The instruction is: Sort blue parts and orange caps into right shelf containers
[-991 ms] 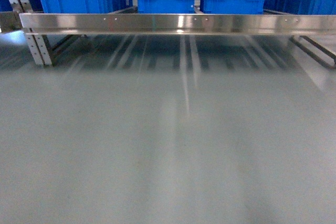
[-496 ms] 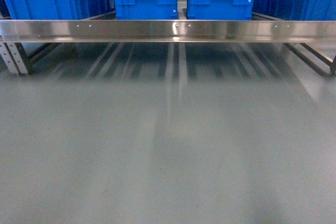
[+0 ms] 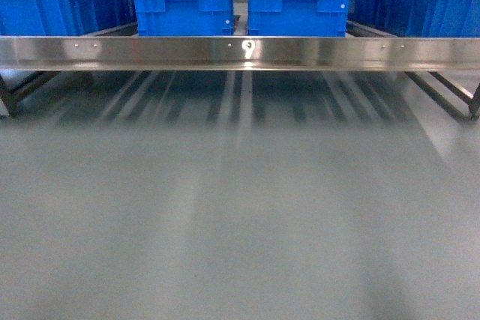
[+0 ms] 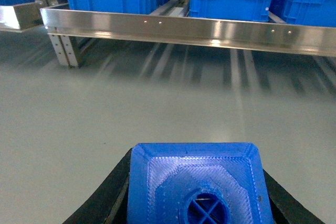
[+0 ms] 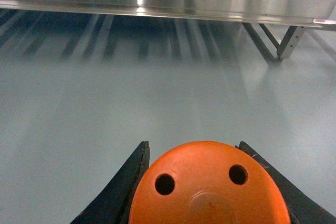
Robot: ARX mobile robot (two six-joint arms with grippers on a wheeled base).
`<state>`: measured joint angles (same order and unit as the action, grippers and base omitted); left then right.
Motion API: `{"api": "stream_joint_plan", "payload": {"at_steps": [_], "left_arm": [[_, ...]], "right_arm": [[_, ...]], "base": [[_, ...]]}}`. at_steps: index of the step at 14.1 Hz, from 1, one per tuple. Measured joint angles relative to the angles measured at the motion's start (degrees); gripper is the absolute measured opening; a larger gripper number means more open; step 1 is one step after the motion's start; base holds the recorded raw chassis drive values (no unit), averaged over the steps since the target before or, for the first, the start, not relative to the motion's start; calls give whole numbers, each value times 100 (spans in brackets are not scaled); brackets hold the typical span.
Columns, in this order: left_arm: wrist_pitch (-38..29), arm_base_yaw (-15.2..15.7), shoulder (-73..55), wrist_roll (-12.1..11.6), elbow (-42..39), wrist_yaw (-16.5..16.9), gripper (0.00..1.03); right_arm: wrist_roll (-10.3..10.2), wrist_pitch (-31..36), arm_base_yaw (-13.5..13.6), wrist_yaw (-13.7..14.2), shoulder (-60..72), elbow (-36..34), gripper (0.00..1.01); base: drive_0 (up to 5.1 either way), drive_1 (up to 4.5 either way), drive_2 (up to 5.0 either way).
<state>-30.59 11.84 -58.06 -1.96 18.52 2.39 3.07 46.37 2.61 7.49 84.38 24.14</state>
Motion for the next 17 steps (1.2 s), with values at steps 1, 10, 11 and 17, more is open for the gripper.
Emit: {"api": "stream_joint_plan", "payload": {"at_steps": [1, 10, 11, 17], "left_arm": [[11, 0, 0, 0, 0, -2, 45], [9, -15, 0, 0, 0, 15, 45], [9, -15, 0, 0, 0, 15, 45], [9, -15, 0, 0, 0, 15, 45]], "right_arm": [[2, 13, 0, 0, 0, 0, 43], [2, 0, 0, 2, 0, 0, 43], [2, 2, 0, 2, 0, 0, 43], [2, -9, 0, 2, 0, 0, 43]], "base": [[338, 146, -488], [124, 349, -439], [7, 437, -423], [5, 422, -411]]}}
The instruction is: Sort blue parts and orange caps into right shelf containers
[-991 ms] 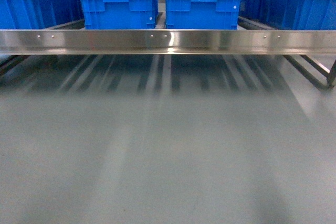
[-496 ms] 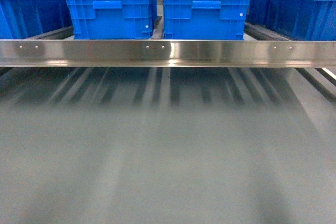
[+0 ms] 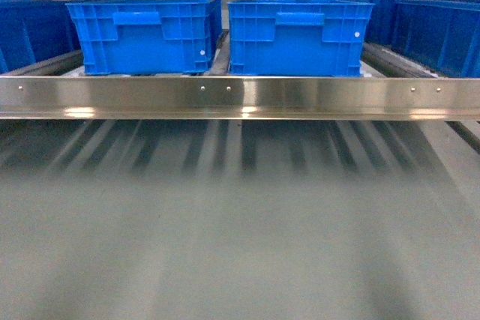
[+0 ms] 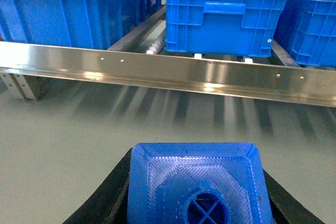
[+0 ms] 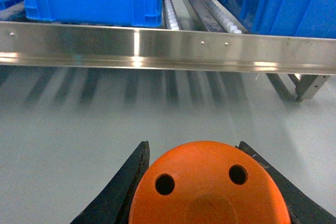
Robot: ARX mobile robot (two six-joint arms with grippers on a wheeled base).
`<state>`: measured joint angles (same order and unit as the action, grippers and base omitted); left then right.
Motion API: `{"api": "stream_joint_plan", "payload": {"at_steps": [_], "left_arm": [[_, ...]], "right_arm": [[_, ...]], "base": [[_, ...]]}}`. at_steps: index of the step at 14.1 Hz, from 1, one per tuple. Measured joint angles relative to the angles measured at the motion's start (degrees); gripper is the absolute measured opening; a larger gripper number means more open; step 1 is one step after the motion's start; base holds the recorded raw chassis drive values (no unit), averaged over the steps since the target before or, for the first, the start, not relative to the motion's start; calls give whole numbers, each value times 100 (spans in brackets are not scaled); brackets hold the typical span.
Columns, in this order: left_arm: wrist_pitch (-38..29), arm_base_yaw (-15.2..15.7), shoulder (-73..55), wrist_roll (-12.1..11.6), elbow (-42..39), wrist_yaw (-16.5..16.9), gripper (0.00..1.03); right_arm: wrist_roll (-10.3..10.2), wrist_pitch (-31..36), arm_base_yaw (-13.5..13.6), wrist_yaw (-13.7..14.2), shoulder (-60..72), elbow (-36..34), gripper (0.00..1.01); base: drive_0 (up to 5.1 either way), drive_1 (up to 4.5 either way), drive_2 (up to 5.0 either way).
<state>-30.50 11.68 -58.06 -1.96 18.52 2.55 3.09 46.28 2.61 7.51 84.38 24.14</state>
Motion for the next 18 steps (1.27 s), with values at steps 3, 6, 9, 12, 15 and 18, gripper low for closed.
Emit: {"api": "stream_joint_plan", "payload": {"at_steps": [3, 6, 9, 12, 15, 18], "left_arm": [[0, 0, 0, 0, 0, -2, 45], [-9, 0, 0, 0, 0, 0, 45], [-4, 0, 0, 0, 0, 0, 45], [0, 0, -2, 0, 0, 0, 45], [-13, 4, 0, 0, 0, -2, 45], [-13, 0, -15, 0, 0, -2, 45]], "right_arm": [[0, 11, 0, -2, 0, 0, 43], [0, -4, 0, 0, 0, 0, 43], [0, 13, 0, -2, -11, 0, 43], [0, 2, 0, -2, -11, 0, 43], [0, -2, 0, -2, -11, 0, 43], [0, 26, 0, -4, -7, 13, 43]], "base": [[2, 405, -401], [9, 417, -400], [11, 440, -418], [5, 434, -424], [5, 289, -279], [0, 0, 0]]}}
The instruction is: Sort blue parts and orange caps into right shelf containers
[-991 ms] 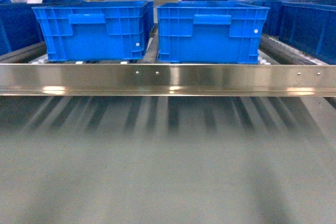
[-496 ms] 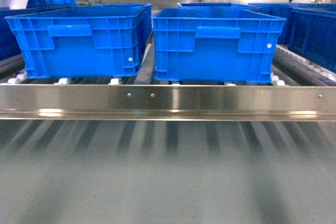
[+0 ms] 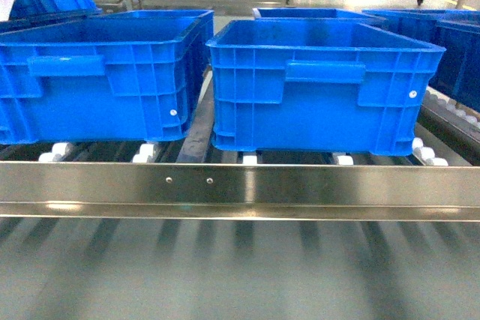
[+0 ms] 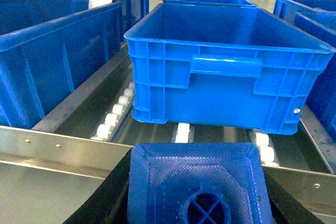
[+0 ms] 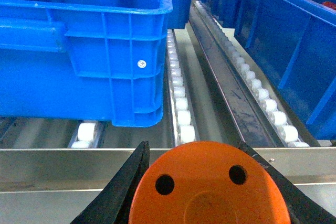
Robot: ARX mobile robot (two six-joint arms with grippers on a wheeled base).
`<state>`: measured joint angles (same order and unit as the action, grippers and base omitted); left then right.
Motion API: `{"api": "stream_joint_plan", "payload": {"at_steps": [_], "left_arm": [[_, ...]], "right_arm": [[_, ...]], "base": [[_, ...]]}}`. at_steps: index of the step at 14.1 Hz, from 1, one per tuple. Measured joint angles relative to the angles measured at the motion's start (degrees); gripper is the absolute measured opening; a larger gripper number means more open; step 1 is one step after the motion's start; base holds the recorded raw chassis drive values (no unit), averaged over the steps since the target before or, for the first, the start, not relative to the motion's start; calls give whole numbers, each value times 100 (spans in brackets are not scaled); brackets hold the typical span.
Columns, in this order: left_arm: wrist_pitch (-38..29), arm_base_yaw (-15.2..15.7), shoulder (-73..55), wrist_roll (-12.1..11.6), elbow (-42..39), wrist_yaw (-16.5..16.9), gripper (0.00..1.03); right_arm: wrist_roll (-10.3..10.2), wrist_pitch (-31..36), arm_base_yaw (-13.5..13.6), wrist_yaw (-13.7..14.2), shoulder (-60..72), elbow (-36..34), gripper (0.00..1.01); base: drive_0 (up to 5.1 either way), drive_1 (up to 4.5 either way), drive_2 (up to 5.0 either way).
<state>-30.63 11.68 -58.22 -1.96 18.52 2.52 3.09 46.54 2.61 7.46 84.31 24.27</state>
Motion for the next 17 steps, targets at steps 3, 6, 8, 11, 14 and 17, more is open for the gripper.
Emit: {"api": "stream_joint_plan", "payload": {"at_steps": [3, 6, 8, 11, 14, 17], "left_arm": [[11, 0, 0, 0, 0, 0, 45], [11, 0, 0, 0, 0, 0, 45], [11, 0, 0, 0, 0, 0, 45], [11, 0, 0, 0, 0, 0, 45], [11, 0, 0, 0, 0, 0, 45], [11, 0, 0, 0, 0, 0, 45]], "right_arm": [[0, -15, 0, 2, 0, 0, 43], [0, -17, 0, 2, 0, 0, 43], [0, -17, 0, 2, 0, 0, 43], [0, -17, 0, 2, 0, 0, 43], [0, -17, 0, 2, 0, 0, 43], [-2, -17, 0, 2, 0, 0, 43]], "base": [[0, 0, 0], [0, 0, 0], [0, 0, 0], [0, 0, 0], [0, 0, 0], [0, 0, 0]]}}
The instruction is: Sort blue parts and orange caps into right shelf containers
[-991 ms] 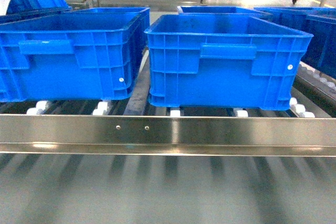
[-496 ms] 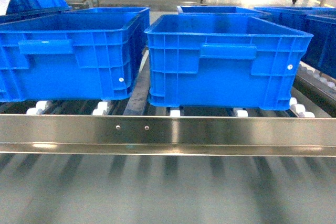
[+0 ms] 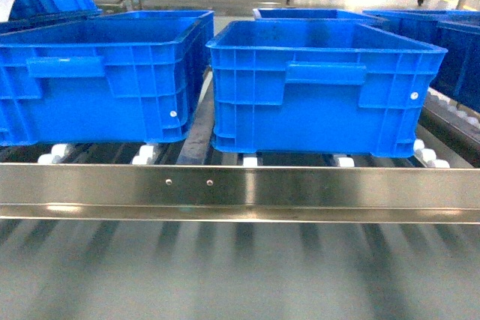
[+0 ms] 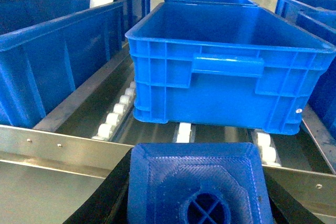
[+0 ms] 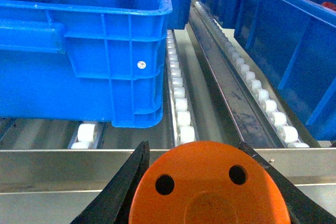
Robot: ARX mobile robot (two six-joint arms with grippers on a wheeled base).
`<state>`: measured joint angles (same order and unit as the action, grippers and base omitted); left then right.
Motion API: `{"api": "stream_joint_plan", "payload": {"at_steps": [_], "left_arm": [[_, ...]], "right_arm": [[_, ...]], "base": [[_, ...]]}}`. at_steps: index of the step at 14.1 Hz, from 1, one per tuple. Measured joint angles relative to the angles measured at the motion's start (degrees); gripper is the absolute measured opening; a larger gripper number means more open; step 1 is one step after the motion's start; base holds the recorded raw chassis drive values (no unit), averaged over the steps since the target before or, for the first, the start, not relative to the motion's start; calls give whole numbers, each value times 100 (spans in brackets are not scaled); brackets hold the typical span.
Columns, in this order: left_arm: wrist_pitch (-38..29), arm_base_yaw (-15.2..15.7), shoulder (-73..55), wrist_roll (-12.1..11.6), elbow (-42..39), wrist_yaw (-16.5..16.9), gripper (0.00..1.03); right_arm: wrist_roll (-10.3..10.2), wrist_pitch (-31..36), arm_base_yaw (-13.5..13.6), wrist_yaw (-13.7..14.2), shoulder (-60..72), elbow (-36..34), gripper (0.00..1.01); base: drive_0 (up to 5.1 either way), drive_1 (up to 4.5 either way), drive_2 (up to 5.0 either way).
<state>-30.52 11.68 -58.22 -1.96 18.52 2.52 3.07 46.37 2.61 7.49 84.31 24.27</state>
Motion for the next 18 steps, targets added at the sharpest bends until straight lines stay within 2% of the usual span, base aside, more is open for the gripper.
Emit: {"api": "stream_joint_plan", "payload": {"at_steps": [18], "left_arm": [[0, 0, 0, 0, 0, 0, 45]], "right_arm": [[2, 0, 0, 0, 0, 0, 43]], "base": [[0, 0, 0]]}}
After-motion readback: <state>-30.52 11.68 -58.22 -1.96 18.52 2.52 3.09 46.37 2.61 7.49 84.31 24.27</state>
